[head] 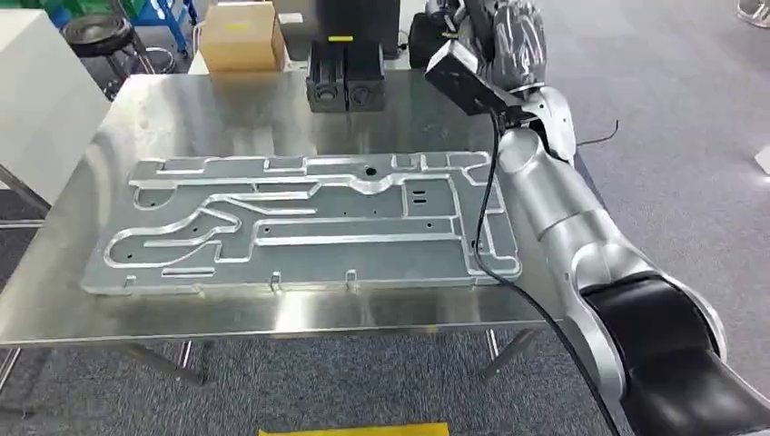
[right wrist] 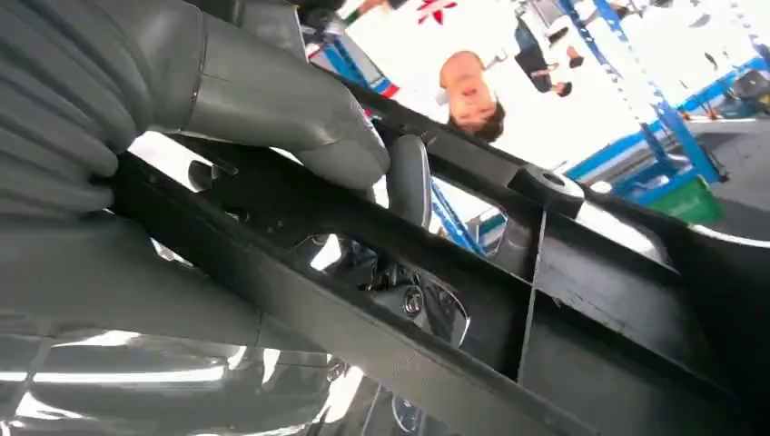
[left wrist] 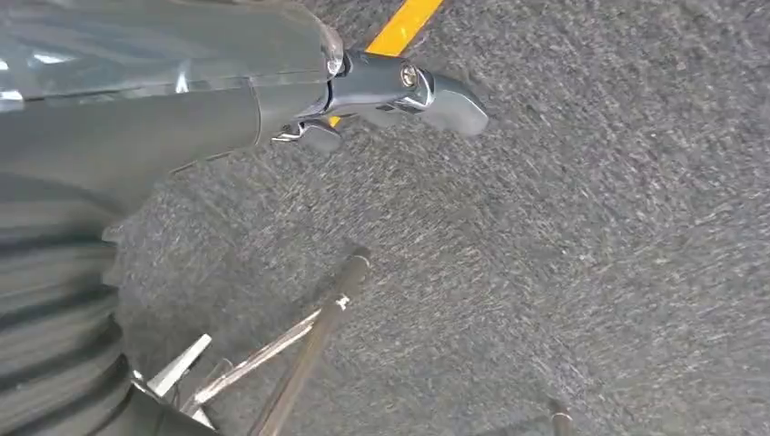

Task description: Take the parts from the cabinet and place them on the table.

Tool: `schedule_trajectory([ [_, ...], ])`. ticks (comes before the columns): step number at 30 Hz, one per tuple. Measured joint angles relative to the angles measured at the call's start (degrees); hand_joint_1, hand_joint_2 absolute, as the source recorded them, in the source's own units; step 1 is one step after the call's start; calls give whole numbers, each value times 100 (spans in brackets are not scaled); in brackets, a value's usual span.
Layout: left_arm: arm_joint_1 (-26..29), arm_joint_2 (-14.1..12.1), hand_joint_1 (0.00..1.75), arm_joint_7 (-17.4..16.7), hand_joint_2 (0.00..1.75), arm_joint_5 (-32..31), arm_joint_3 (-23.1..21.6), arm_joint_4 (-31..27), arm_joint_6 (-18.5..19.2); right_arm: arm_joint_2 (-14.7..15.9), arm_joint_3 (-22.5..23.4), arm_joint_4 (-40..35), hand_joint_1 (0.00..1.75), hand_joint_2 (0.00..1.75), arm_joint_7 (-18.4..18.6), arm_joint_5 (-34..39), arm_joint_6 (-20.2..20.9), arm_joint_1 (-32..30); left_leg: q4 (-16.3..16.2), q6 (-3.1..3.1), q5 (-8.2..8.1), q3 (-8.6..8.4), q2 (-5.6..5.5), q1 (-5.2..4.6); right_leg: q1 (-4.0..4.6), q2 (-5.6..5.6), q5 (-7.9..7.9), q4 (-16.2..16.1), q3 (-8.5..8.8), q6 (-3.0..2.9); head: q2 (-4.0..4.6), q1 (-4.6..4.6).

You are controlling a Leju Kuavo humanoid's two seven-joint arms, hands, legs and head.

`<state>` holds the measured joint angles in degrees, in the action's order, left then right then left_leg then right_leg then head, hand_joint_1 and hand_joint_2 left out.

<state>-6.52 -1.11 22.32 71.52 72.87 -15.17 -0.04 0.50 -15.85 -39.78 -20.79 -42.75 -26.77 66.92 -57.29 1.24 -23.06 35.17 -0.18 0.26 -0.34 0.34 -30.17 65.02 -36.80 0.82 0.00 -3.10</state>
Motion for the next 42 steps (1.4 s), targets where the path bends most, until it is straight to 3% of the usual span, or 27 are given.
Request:
schedule_trajectory([
  [2, -10, 11, 0, 0, 175, 0, -2, 7, 0, -2, -4, 42, 175, 175, 0, -2, 0, -1, -5, 18, -15, -4, 0, -1, -13, -4, -358, 923, -490, 36, 0, 0],
  [3, -6, 11, 0, 0, 175, 0, -2, 7, 0, 0, -4, 72, 175, 175, 2, 0, 0, -6, -14, 16, -22, -5, -2, 0, -24, -5, -366, 1165, -651, 50, 0, 0],
  [4, 3, 13, 0, 0, 175, 0, -4, 7, -2, 0, -4, 99, 175, 175, 4, -2, 2, -6, -27, 11, -33, -10, -8, 1, -41, -6, -224, 1093, -659, 58, 0, 0],
  [5, 9, 20, 0, 0, 175, 0, -4, 9, -4, 0, -7, 109, 175, 175, 4, -22, 9, -4, -41, 4, -50, -18, -16, 3, -52, -11, 15, 780, -536, 59, 0, 0],
  [7, 3, 28, 0, -9, 175, 0, -7, 11, -13, -2, -89, 164, 175, 175, 124, -314, 96, 58, -106, -40, -110, -37, -26, 9, -61, -27, 580, -286, -45, 46, 0, 0],
  [8, 0, 26, 0, -11, 175, 0, -11, 11, -15, -7, -160, 197, 175, 175, 158, -416, 122, 98, -126, -79, -137, -18, -29, -15, -41, -30, 509, -497, 79, 23, 0, 0],
  [12, -16, 35, 0, -9, 175, 0, -26, 13, -15, -237, -576, 551, 175, 175, 556, -1278, 606, 185, -107, -198, -149, -37, 1, -16, -5, 16, 547, -561, 68, -123, 0, 0],
  [14, -48, 46, 0, -2, 175, 0, -33, 15, 4, -504, -954, 773, 175, 175, 902, -1947, 1002, 212, -300, -272, -308, 25, 1, 1, -49, 26, 579, -622, 102, -197, 0, 0],
  [17, -105, 55, 0, 0, 175, 0, -46, 15, 46, -851, -1542, 1076, 175, 175, 1218, -2657, 1461, 214, -1593, -358, -916, 654, 2, 29, -37, 35, 565, -619, 104, -244, 0, 0],
  [18, -110, 70, 0, -2, 175, 0, -55, 15, 59, -960, -1743, 1181, 175, 175, 1279, -2844, 1618, 201, -1909, -369, -980, 831, 2, 32, -33, 32, 562, -616, 104, -248, 0, 0],
  [19, -104, 81, 0, -7, 175, 0, -70, 15, 72, -1076, -1957, 1292, 175, 175, 1331, -3008, 1771, 185, -1919, -370, -896, 871, 2, 36, -32, 32, 555, -613, 107, -250, 0, 0],
  [21, -101, 94, 0, -9, 175, 0, -83, 20, 114, -1229, -2202, 1401, 175, 175, 1329, -3121, 1981, 158, -1240, -354, -443, 578, 3, 39, -33, 31, 536, -610, 129, -235, 0, 0],
  [22, -101, 101, 0, -11, 175, 0, -90, 20, 200, -1371, -2391, 1489, 175, 175, 1218, -3272, 2278, 140, -540, -331, -99, 242, 8, 41, -33, 33, 515, -609, 160, -223, 0, 0],
  [23, -106, 116, 0, -11, 175, 0, -92, 20, 258, -1465, -2536, 1561, 175, 175, 1167, -3373, 2457, 95, -149, -302, -32, 72, 15, 39, -33, 35, 498, -612, 175, -207, 0, 0],
  [24, -123, 131, 0, -18, 175, 0, -96, 22, 306, -1566, -2709, 1640, 175, 175, 1136, -3458, 2595, 16, -61, -270, -82, -10, 9, -4, 13, 47, 489, -597, 161, -176, 0, -2],
  [27, -144, 184, 0, 13, 175, 0, -103, 26, 415, -1742, -3049, 1777, 175, 175, 1095, -3541, 2879, -333, -92, -185, -92, 0, -15, -16, -5, 40, 487, -638, 196, -87, 0, 0],
  [29, -138, 247, 0, 111, 175, -2, -105, 28, 490, -1823, -3230, 1864, 175, 175, 1077, -3539, 3038, -447, -24, -113, -53, -42, -4, 39, -5, 27, 371, -511, 155, -9, 0, 0],
  [30, -142, 267, 0, 133, 175, 0, -109, 28, 501, -1847, -3297, 1901, 175, 175, 1094, -3539, 3044, -460, -24, -67, -59, -42, 9, 35, 0, 13, 189, -230, 23, 5, 0, 0],
  [32, -142, 299, 0, 155, 175, 0, -122, 28, 501, -1849, -3400, 1999, 175, 175, 1154, -3521, 3036, -532, -25, -43, -71, -48, 22, 21, -3, 8, -250, 711, -437, 32, 0, 0],
  [33, -141, 310, 0, 160, 175, 0, -125, 28, 501, -1849, -3432, 2031, 175, 175, 1163, -3515, 3031, -585, -30, -34, -77, -49, 25, 17, -3, 7, -358, 1107, -641, 38, 0, 0],
  [34, -139, 313, 0, 164, 175, 0, -125, 28, 501, -1847, -3467, 2074, 175, 175, 1169, -3510, 3014, -628, -35, -31, -80, -54, 26, 13, -3, 3, -315, 1214, -716, 37, 0, 0],
  [35, -140, 317, 0, 166, 175, -2, -127, 28, 501, -1849, -3482, 2094, 175, 175, 1183, -3504, 3010, -636, -39, -28, -84, -62, 26, 6, -3, -1, -159, 1043, -648, 25, 0, 0],
  [36, -147, 321, 0, 166, 175, 0, -127, 28, 501, -1849, -3495, 2101, 175, 175, 1191, -3504, 3007, -624, -44, -32, -89, -73, 25, -1, -3, -4, 92, 621, -443, 3, 0, 0],
  [38, -161, 341, 0, 173, 175, 0, -133, 28, 509, -1851, -3515, 2116, 175, 175, 1206, -3497, 3018, -610, -51, -47, -108, -104, 14, -19, 13, -1, 547, -478, 141, -83, 0, 0],
  [39, -166, 359, 0, 177, 175, 0, -136, 28, 522, -1851, -3519, 2127, 175, 175, 1222, -3491, 3021, -614, -75, -72, -124, -98, 3, -62, 46, -1, 481, -624, 205, -98, 0, 0],
  [40, -171, 358, 0, 190, 175, 0, -142, 28, 544, -1871, -3525, 2135, 0, 0, 1239, -3480, 3021, -622, -66, -95, -124, -98, 0, -57, 41, -9, 514, -639, 193, -109, 0, 0],
  [42, -184, 363, 0, 192, 175, 0, -155, 28, 568, -1878, -3528, 2144, 0, 0, 1261, -3460, 3029, -651, -35, -148, -114, -120, 1, -33, 58, -3, 508, -635, 201, -153, 0, 0],
])
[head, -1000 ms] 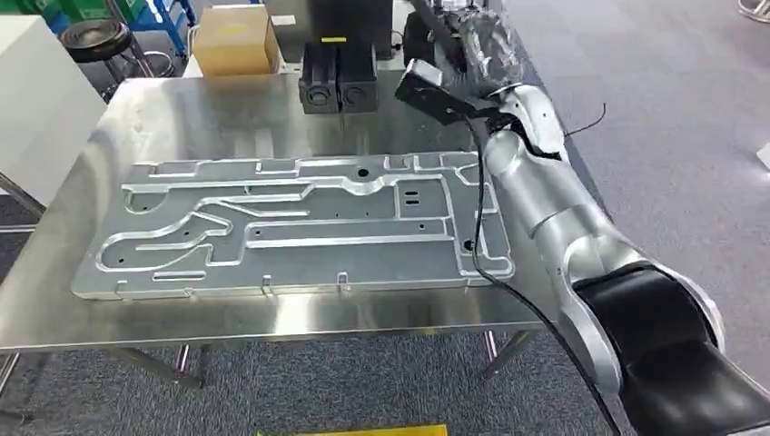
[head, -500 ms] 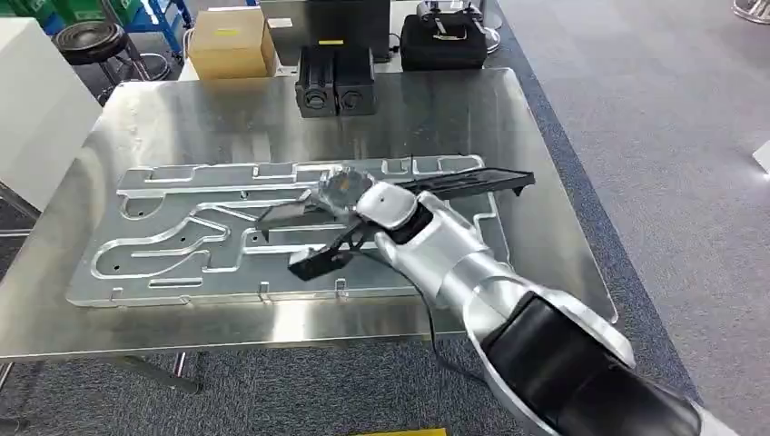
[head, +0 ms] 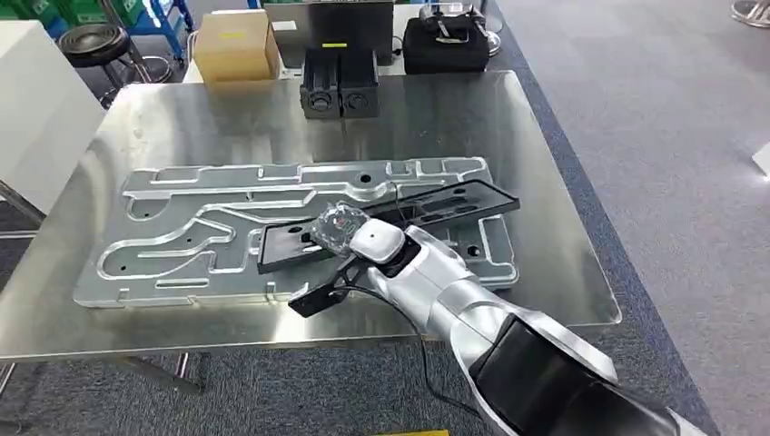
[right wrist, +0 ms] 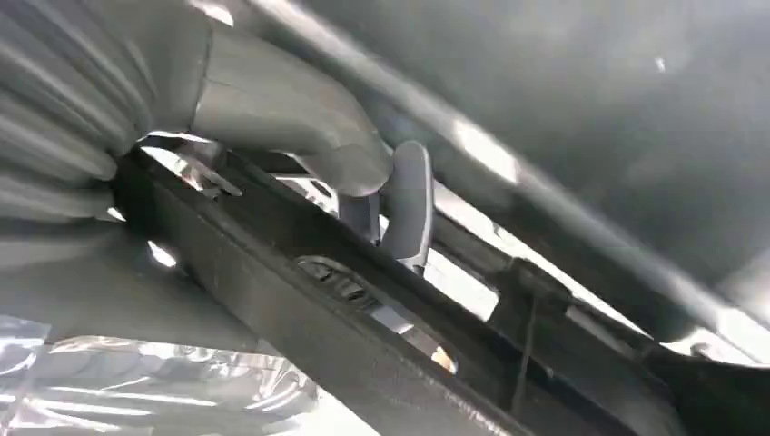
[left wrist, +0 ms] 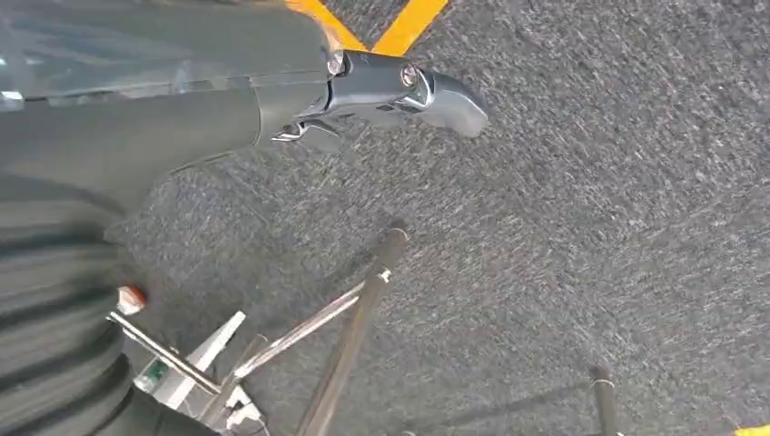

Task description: Take the parts from the cabinet and place them on the table.

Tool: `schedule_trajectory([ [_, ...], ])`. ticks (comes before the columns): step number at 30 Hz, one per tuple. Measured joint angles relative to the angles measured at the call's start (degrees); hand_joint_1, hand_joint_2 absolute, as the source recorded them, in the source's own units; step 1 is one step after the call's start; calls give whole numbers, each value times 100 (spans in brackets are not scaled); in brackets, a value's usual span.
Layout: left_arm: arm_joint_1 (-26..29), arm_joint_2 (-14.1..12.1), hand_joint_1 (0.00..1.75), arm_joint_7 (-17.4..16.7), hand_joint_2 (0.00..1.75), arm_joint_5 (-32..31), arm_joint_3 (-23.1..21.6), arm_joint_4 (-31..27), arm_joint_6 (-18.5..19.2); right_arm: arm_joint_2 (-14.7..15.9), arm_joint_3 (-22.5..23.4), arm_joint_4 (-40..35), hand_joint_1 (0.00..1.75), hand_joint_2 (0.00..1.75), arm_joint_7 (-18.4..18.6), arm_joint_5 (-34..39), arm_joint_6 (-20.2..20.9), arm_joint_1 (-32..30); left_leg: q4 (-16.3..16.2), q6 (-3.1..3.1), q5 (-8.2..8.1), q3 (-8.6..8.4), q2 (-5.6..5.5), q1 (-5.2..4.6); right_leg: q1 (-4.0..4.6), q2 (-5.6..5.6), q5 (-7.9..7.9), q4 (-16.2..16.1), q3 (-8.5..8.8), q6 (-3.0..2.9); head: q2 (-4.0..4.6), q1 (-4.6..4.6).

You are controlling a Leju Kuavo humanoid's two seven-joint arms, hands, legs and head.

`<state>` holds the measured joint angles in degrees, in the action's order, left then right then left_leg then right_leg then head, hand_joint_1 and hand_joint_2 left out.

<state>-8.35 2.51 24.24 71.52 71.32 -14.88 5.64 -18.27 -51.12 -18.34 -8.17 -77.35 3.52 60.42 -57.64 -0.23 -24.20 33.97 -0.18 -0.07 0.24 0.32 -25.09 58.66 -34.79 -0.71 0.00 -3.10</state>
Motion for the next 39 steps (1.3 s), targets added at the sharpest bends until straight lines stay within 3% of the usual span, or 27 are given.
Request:
schedule_trajectory([
  [1, -12, 2, 0, -2, 175, 0, -13, 0, 4, -4, 0, 4, 0, 0, 24, 9, 9, -19, 7, -37, 0, -15, -2, -30, -36, -1, 33, -63, 27, -41, 0, 0],
  [2, -16, 4, 0, -13, 175, 2, -20, 2, 4, -13, -2, 15, 0, 0, 65, 15, 17, -52, -64, -55, -60, 5, 2, 4, -71, -35, 66, -118, 73, -70, 0, 0],
  [3, -15, 11, 0, -33, 175, 2, -20, 2, 2, -13, -4, 28, 0, 0, 101, 22, 20, -71, -262, -89, -220, 84, 2, 7, -76, -34, 71, -131, 82, -93, 0, 0],
  [4, -15, 13, 0, -81, 0, 0, -22, 2, -2, -17, -4, 50, 0, 0, 135, 46, 16, -98, -679, -120, -464, 267, 1, 33, -77, -34, 74, -130, 75, -96, 0, 0],
  [6, -11, 11, 0, -109, 0, 0, -31, 2, -20, -17, -4, 65, 0, 0, 208, 105, -13, -147, -1607, -179, -853, 681, 2, 73, -77, -34, 73, -129, 74, -96, 0, 0],
  [7, -4, 11, 0, -114, 0, 0, -33, 2, -20, -17, -4, 81, 0, 0, 227, 127, -20, -156, -1826, -203, -868, 784, 3, 94, -84, -32, 73, -128, 79, -94, 0, 0],
  [8, -1, 13, 0, -116, 0, 2, -35, 2, -20, -17, -4, 92, 0, 0, 242, 142, -28, -162, -1710, -223, -739, 732, 3, 119, -94, -29, 69, -126, 85, -87, 0, 0],
  [9, -2, 11, 0, -116, 0, 0, -37, 2, -20, -17, -4, 96, 0, 0, 256, 155, -33, -164, -1327, -245, -508, 539, 6, 145, -109, -21, 62, -116, 93, -71, 0, 0],
  [11, -8, 9, 0, -114, 0, 0, -59, 2, -20, -20, -2, 105, 0, 0, 289, 197, -88, -165, -267, -285, -42, -7, 24, 196, -141, 0, 33, -67, 97, -3, 0, 0],
  [12, -16, 16, 0, -114, 0, 0, -72, 9, -22, -17, 11, 107, 0, 0, 303, 236, -144, -151, -40, -275, -151, -111, 20, 162, -111, 15, 16, -37, 82, 53, 0, 0],
  [13, -14, 15, 0, -109, 0, 0, -76, 9, -22, -4, 46, 118, 0, 0, 330, 281, -203, -123, -31, -176, -108, -113, -12, 148, -101, 39, 21, -24, 68, 88, 0, 2],
  [17, -25, 15, 0, -83, 0, 2, -90, 9, -26, 2, 210, 129, 0, 0, 337, 501, -488, -150, -9, -1, -50, -92, 9, 151, -139, 52, 16, -14, 50, 234, 0, 0],
  [18, -26, 15, 0, -81, 0, 0, -94, 9, -26, 2, 264, 129, 0, 0, 337, 533, -533, -146, -7, 37, -40, -82, 12, 143, -142, 21, -143, 174, -23, 242, 0, 0],
  [21, -18, 11, 0, -81, 0, 0, -103, 9, -24, 26, 359, 138, 0, 0, 341, 544, -560, -164, -12, 91, -18, -20, 16, 104, -139, 4, -828, 1545, -670, 265, 0, 0],
  [22, -12, 11, 0, -81, 0, 0, -103, 9, -24, 35, 365, 142, 0, 0, 341, 544, -562, -182, -16, 98, -13, -8, 15, 87, -139, 4, -875, 1805, -800, 261, 0, 0],
  [23, -5, 11, 0, -81, 0, 0, -103, 9, -24, 37, 367, 142, 0, 0, 341, 544, -564, -194, -16, 100, -12, -7, 14, 73, -136, 3, -792, 1780, -793, 247, 0, 0],
  [24, -5, 11, 0, -81, 0, 0, -103, 9, -24, 37, 369, 142, 0, 0, 339, 544, -564, -198, -22, 99, -12, -8, 13, 60, -127, 3, -592, 1495, -649, 215, 0, 0],
  [26, -18, 13, 0, -81, 0, 0, -105, 9, -26, 37, 383, 142, 0, 0, 339, 544, -566, -188, -34, 95, -15, -16, 2, 36, -74, 7, -76, 419, -106, 103, 0, 0],
  [27, -18, 40, 0, -81, 0, 0, -107, 17, -26, 37, 393, 142, 0, 0, 334, 544, -568, -186, -34, 87, -17, -5, 3, 42, -37, 15, -56, 37, 61, 26, 0, 0],
  [29, -21, 37, 0, -81, 0, 0, -107, 22, -26, 35, 398, 142, 0, 0, 332, 546, -573, -188, -38, 20, -3, 27, -1, 28, -11, -9, -24, -6, 55, 41, 0, 0],
  [31, -17, 37, 0, -81, 0, 0, -107, 24, -26, 44, 402, 142, 0, 0, 332, 546, -573, -188, -2, -43, 10, 8, 2, 46, 9, -1, -16, -20, 53, 0, 0, 0],
  [32, -18, 31, 0, -79, 0, 0, -107, 24, -26, 42, 409, 140, 0, 0, 332, 546, -577, -188, -23, -79, -19, 22, 9, 26, -71, -16, 39, -108, 94, -49, 0, 0],
  [33, -21, 28, 0, -79, 0, 2, -107, 26, -26, 39, 409, 140, 0, 0, 332, 546, -577, -183, -131, -104, -111, 54, 8, 44, -72, -26, 53, -145, 119, -69, 0, 0],
  [34, -20, 33, 0, -79, 0, 2, -107, 28, -26, 37, 409, 140, 0, 0, 332, 546, -581, -172, -437, -121, -318, 184, 6, 52, -76, -32, 56, -147, 116, -91, 0, -2],
  [36, -13, 20, 0, -79, 0, 2, -107, 31, -26, 31, 409, 142, 0, 0, 332, 546, -581, -187, -1388, -172, -745, 621, 6, 87, -71, -33, 56, -145, 109, -95, 0, -2],
  [37, -5, 13, 0, -79, 0, 0, -107, 28, -26, 31, 409, 142, 0, 0, 332, 546, -581, -203, -1739, -196, -838, 794, 7, 94, -73, -34, 56, -142, 102, -94, 0, 0],
  [39, 3, 9, 0, -79, 0, 2, -107, 31, -26, 31, 409, 142, 0, 0, 332, 546, -581, -222, -1761, -216, -742, 817, 8, 117, -79, -33, 56, -139, 105, -92, 0, 0],
])
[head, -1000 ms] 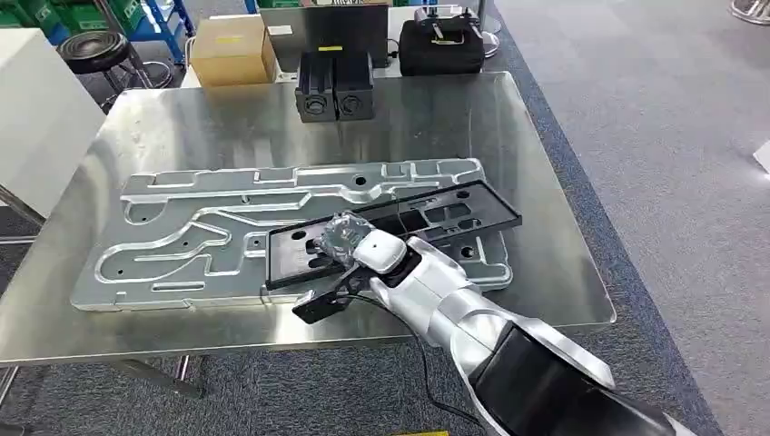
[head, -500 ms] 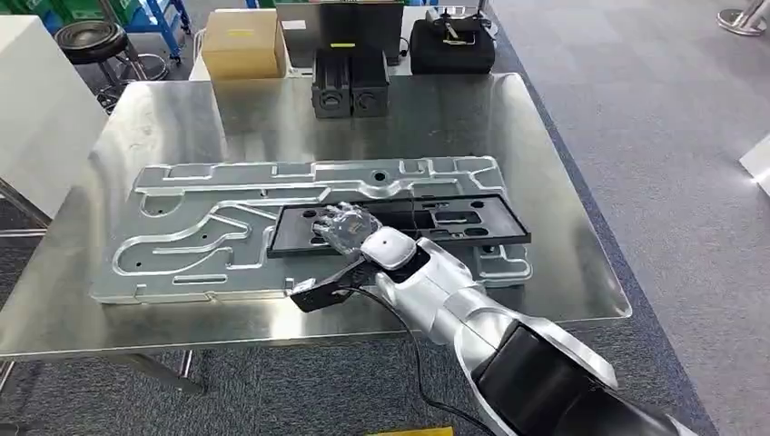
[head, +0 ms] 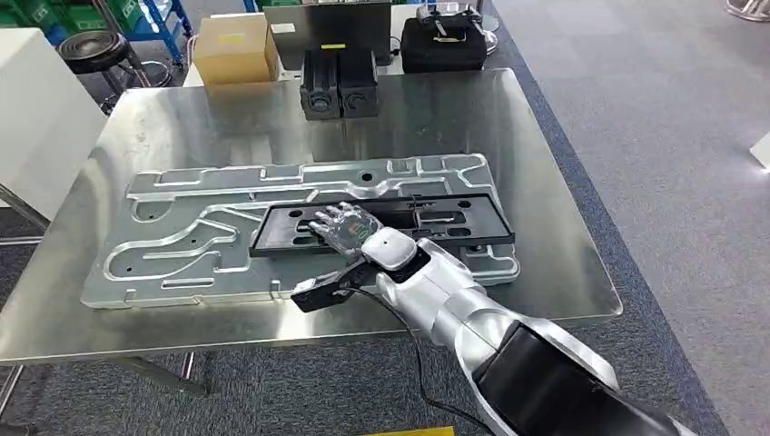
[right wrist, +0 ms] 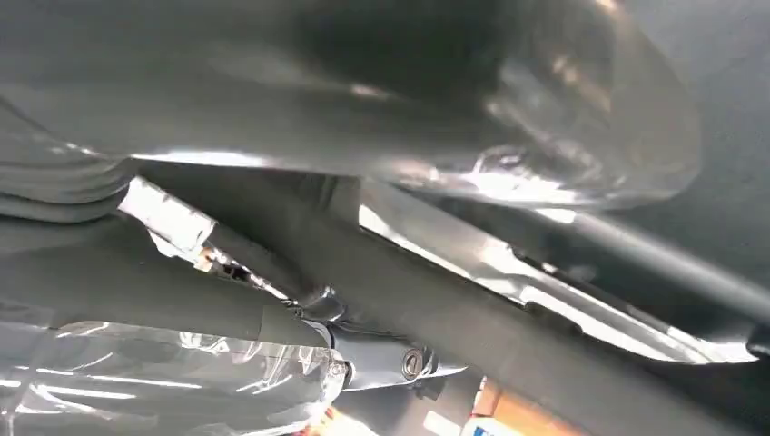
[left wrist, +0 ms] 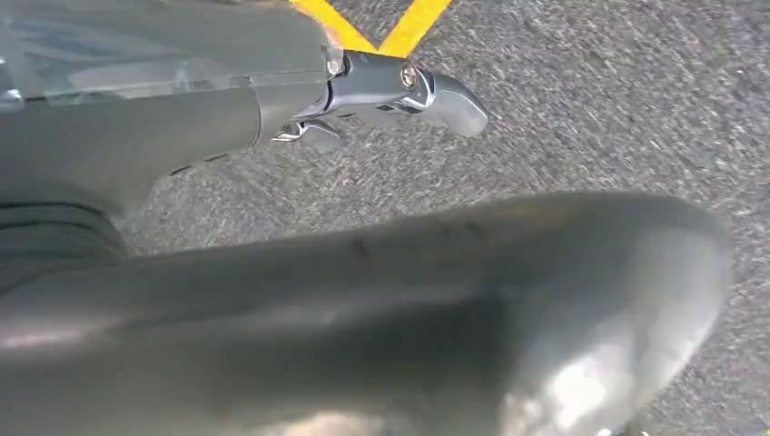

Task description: Take the parts from the cabinet and place them on the table.

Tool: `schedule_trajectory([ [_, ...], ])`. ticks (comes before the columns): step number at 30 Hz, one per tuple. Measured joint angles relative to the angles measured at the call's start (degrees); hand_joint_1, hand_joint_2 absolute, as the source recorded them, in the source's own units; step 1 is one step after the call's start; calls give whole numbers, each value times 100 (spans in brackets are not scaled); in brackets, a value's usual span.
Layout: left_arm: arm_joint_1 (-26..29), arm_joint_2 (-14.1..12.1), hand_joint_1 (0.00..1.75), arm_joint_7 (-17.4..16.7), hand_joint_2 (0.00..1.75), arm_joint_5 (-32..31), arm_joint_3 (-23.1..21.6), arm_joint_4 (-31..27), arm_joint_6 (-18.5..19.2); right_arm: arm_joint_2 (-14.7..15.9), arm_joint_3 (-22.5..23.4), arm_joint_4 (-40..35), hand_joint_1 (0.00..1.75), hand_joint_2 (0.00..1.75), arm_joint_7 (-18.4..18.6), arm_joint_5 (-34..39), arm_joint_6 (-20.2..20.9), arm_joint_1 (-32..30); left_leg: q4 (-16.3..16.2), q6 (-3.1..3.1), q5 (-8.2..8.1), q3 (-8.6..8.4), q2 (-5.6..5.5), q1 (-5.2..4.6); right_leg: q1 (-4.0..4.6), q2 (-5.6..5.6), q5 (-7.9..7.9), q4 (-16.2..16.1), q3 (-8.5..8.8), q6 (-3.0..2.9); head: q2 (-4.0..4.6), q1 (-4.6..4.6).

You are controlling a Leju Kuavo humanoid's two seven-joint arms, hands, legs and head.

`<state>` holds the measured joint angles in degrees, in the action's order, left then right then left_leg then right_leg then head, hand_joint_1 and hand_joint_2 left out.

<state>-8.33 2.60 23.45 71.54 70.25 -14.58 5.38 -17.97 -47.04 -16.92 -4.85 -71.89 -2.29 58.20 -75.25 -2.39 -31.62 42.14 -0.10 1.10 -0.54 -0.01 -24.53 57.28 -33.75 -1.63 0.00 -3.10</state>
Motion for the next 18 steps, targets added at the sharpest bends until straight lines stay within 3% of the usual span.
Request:
schedule_trajectory([
  [4, 0, -2, 0, 0, 0, 0, 0, -2, 0, 0, 0, 0, 0, 0, 0, 0, 0, -2, 63, -5, 53, -27, 0, 6, -3, 1, -2, 2, 1, 3, 0, 0],
  [5, -4, -4, 0, 0, 0, 0, 0, -2, 2, 0, 0, 0, 0, 0, -4, 7, -13, -1, 582, -26, 377, -277, 4, 34, -17, 4, -18, 26, 4, 27, 0, 0],
  [6, -19, -7, 0, 18, 0, -2, 0, 0, 39, 7, 123, -15, 0, 0, -63, 193, -333, 43, 1643, 66, 687, -781, 5, 26, 17, 19, -82, 162, -66, 162, 0, 0],
  [8, -2, -7, 0, 35, 0, 0, -2, 0, 50, 22, 220, -17, 0, 0, -163, 299, -537, 66, 1638, 134, 686, -765, -4, 6, 7, 14, -70, 146, -59, 218, 0, 0],
  [10, -5, -7, 0, 46, 0, -2, -2, 0, 55, 57, 352, -85, 0, 0, -330, 453, -768, 87, 1675, 222, 724, -774, -3, 24, -31, 13, -177, 255, -85, 291, 0, 0],
  [11, -3, -9, 0, 57, 0, -2, -2, 0, 57, 85, 439, -137, 0, 0, -443, 552, -938, 104, 1674, 257, 725, -766, -2, 21, -28, 8, -356, 505, -209, 303, 0, 0],
  [12, 6, -11, 0, 76, 0, -2, -2, 0, 57, 111, 548, -188, 0, 0, -554, 656, -1107, 115, 1674, 277, 726, -757, 1, 14, -24, 9, -615, 986, -428, 317, 0, 0],
  [14, 41, -11, 0, 124, 0, -2, 6, 0, 50, 216, 793, -349, 0, 0, -864, 986, -1585, 83, 1673, 295, 724, -748, 4, -10, -24, 7, -940, 1859, -842, 326, 0, 0],
  [15, 67, -11, 0, 153, 0, -4, 18, 0, 35, 306, 919, -488, 0, 0, -1017, 1300, -1938, -26, 1673, 302, 726, -750, 4, -22, -21, 8, -921, 1994, -913, 324, 0, 0],
  [16, 103, -20, 0, 190, 0, -2, 35, 0, 13, 532, 1135, -889, 0, 0, -1256, 1836, -2397, -300, 1673, 310, 726, -760, -6, -28, -16, 8, -766, 1833, -839, 307, 0, 0],
  [17, 133, -24, 0, 214, 0, -4, 59, 0, 7, 827, 1451, -1619, 0, 0, -1549, 2506, -2670, -752, 1673, 319, 723, -775, -58, -32, -11, 8, -508, 1400, -603, 276, 0, 0],
  [18, 161, -28, 0, 225, 0, -2, 83, 0, 2, 1160, 1843, -2437, 0, 0, -1888, 3112, -2676, -1158, 1673, 326, 718, -793, -120, -44, 0, 7, -262, 864, -324, 234, 0, 0],
])
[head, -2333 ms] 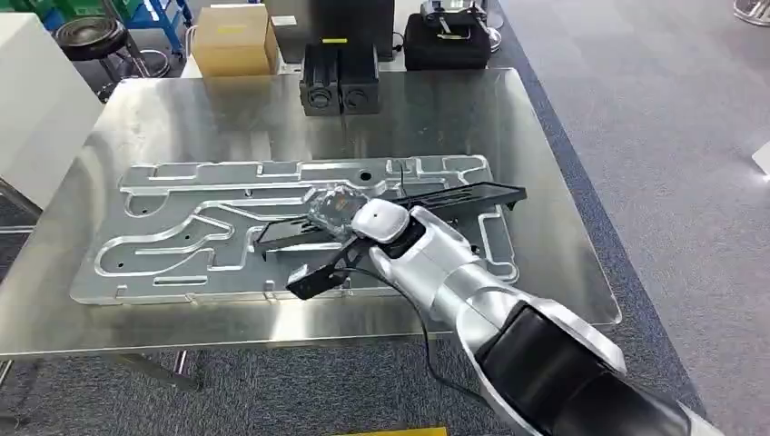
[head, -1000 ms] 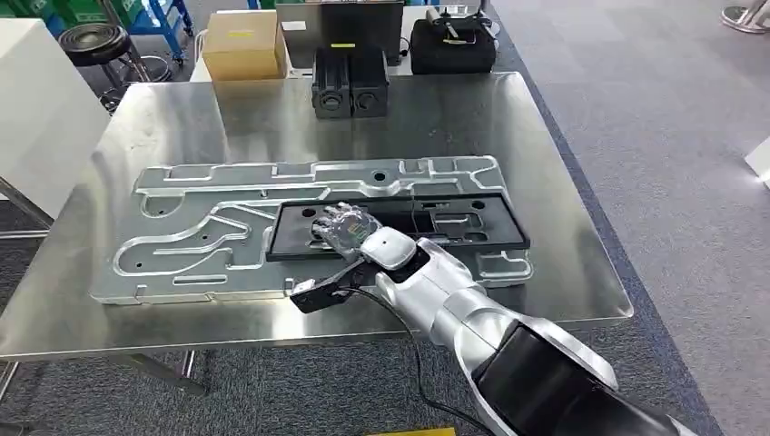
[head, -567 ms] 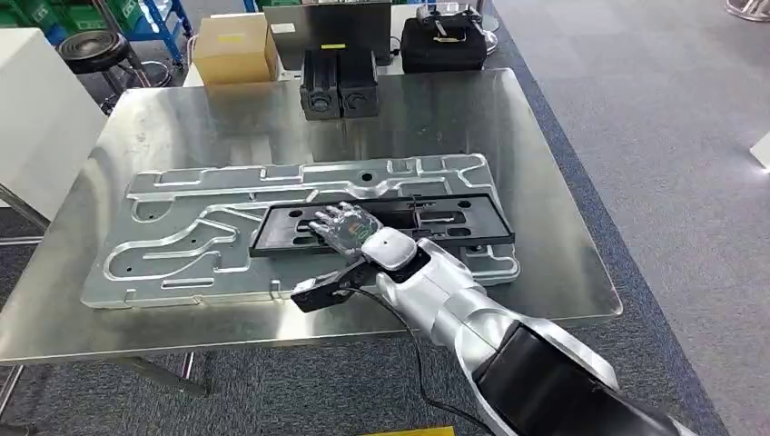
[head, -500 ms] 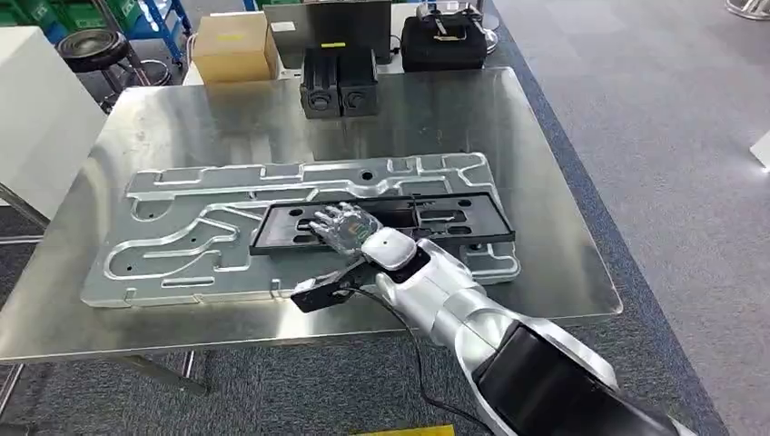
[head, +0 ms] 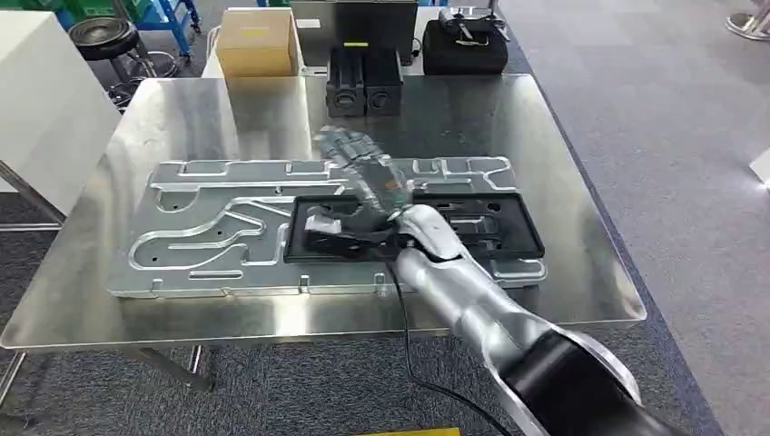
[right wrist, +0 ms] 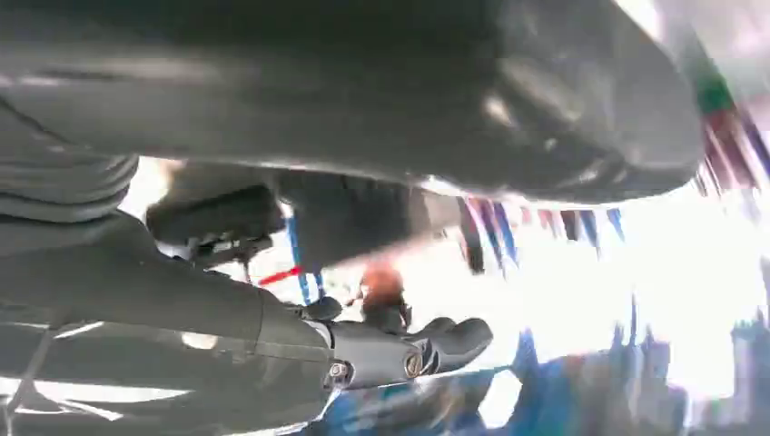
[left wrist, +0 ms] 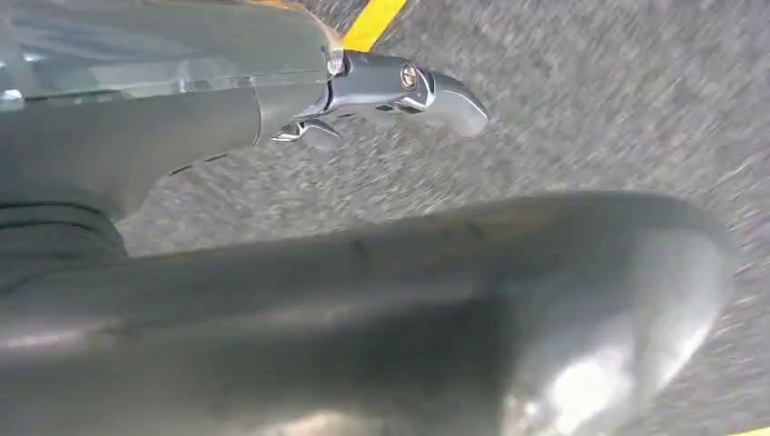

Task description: Take the parts from the cabinet and place them on the table.

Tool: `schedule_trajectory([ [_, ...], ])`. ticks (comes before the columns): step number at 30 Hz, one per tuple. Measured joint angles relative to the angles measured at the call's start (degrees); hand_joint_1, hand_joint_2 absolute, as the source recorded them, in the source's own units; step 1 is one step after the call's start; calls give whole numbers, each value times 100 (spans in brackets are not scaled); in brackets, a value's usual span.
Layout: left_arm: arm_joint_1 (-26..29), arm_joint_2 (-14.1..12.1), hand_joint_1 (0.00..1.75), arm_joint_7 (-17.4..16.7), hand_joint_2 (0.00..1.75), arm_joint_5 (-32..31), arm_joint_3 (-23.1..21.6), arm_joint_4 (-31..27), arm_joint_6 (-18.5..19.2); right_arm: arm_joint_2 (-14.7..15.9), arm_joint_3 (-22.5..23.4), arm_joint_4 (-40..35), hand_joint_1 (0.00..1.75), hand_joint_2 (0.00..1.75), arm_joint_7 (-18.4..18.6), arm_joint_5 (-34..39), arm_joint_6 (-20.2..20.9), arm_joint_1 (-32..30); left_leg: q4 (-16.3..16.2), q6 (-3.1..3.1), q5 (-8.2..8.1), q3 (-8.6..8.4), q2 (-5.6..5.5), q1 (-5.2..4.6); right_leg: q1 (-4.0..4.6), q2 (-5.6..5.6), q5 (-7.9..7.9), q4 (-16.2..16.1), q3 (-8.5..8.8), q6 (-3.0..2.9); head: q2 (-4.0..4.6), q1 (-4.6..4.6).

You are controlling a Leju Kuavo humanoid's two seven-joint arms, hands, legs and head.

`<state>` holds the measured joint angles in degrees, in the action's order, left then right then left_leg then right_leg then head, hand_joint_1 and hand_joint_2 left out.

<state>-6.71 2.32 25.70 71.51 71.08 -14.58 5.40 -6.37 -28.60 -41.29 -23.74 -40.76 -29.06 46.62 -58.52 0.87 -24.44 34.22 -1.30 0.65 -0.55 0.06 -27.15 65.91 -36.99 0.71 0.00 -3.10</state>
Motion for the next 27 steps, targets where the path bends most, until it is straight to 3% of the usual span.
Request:
schedule_trajectory([
  [1, 50, 0, 0, 4, 0, 0, 28, 0, -4, 266, 453, -735, 0, 0, -252, 485, 170, -372, 0, 3, -3, -13, -60, -5, 33, -6, 191, -529, 271, -82, 0, 0],
  [2, 98, 26, 0, 7, 0, 0, 52, 4, -4, 448, 943, -1356, 0, 0, -471, 809, 387, -676, -8, -13, -7, -7, -91, -34, 66, -36, 98, -696, 336, -128, 0, 0],
  [5, 216, -17, 0, 11, 0, 2, 72, 2, -7, 695, 2067, -2849, 0, 0, -874, 1276, 637, -1495, 22, -109, -10, 14, -83, 3, 83, -11, 136, -735, 313, -121, 0, 0],
  [7, 198, -59, 0, 17, 0, 0, 87, 0, -4, 742, 2520, -3649, 0, 0, -1034, 1454, 644, -2022, -12, -158, -78, -16, 2, -20, -3, -14, 206, -887, 404, -135, 0, 0],
  [8, 186, -59, 0, 26, 0, 0, 94, 0, -4, 748, 2710, -3979, 0, 0, -1118, 1524, 606, -2242, -190, -190, -235, 46, 51, -26, -14, -7, 210, -907, 426, -161, 0, -2],
  [10, 177, -61, 0, 28, 0, 2, 100, 0, -9, 748, 3045, -4589, 0, 0, -1316, 1650, 370, -2647, -1058, -240, -724, 423, 73, 5, -10, -16, 204, -898, 417, -177, 0, 0],
  [11, 182, -61, 0, 31, 0, 2, 107, 0, -9, 748, 3186, -4907, 0, 0, -1439, 1740, 156, -2850, -1490, -264, -895, 614, 78, 10, -8, -16, 199, -893, 412, -183, 0, 0],
  [12, 189, -61, 0, 33, 0, 2, 109, 0, -9, 744, 3283, -5166, 0, 0, -1513, 1839, -55, -3027, -1688, -278, -939, 699, 80, 10, -6, -15, 196, -890, 411, -181, 0, 0],
  [13, 196, -70, 0, 52, 0, 2, 111, 0, -9, 739, 3422, -5616, 0, 0, -1561, 2062, -496, -3309, -1644, -288, -844, 661, 87, 11, -6, -15, 184, -882, 416, -175, 0, 0],
  [14, 200, -77, 0, 63, 0, 2, 114, 0, -7, 739, 3516, -5924, 0, 0, -1565, 2267, -780, -3488, -1337, -285, -658, 502, 91, 13, -8, -14, 173, -871, 419, -171, 0, 0],
  [16, 201, -90, 0, 85, 0, 2, 116, 0, 28, 713, 3759, -6604, 0, 0, -1565, 2669, -928, -3945, -263, -245, -181, -83, 92, 13, -10, -5, 136, -847, 455, -133, 0, 0],
  [17, 203, -94, 0, 90, 0, 2, 118, 0, 42, 706, 3901, -6868, 0, 0, -1567, 2763, -897, -4140, 70, -194, -235, -254, 91, 2, 0, -6, 116, -833, 461, -109, 0, 0],
  [21, 191, -103, 0, 101, 0, 2, 120, 0, 53, 693, 4215, -7538, 0, 0, -1565, 2824, -891, -4551, 88, -48, -206, -256, 100, -57, 0, 32, 119, -832, 465, 19, 0, 0],
  [22, 186, -101, 0, 107, 0, 2, 124, 0, 59, 689, 4240, -7646, 0, 0, -1565, 2800, -902, -4618, 126, 5, -136, -285, 113, -30, -2, 42, 112, -815, 473, 57, 0, 0],
  [23, 174, -101, 0, 111, 0, 0, 133, 0, 61, 680, 4255, -7717, 0, 0, -1565, 2782, -915, -4676, 146, 33, -110, -288, 143, -16, -25, 32, -14, -714, 444, 79, 0, 0],
  [24, 166, -101, 0, 111, 0, 0, 140, 0, 61, 680, 4270, -7766, 0, 0, -1565, 2776, -932, -4711, 146, 55, -96, -266, 147, -15, -21, 21, -265, -438, 334, 99, 0, 0],
  [26, 170, -103, 0, 111, 0, 0, 168, 0, 61, 678, 4292, -7864, 0, 0, -1565, 2778, -1035, -4918, 141, 81, -72, -212, 152, -22, -29, 20, -818, 552, -76, 142, 0, 0],
  [27, 177, -103, 0, 111, 0, 0, 175, 0, 72, 678, 4292, -7864, 0, 0, -1565, 2774, -1059, -5038, 133, 75, -61, -184, 151, -24, -29, 20, -945, 906, -218, 151, 0, 0],
])
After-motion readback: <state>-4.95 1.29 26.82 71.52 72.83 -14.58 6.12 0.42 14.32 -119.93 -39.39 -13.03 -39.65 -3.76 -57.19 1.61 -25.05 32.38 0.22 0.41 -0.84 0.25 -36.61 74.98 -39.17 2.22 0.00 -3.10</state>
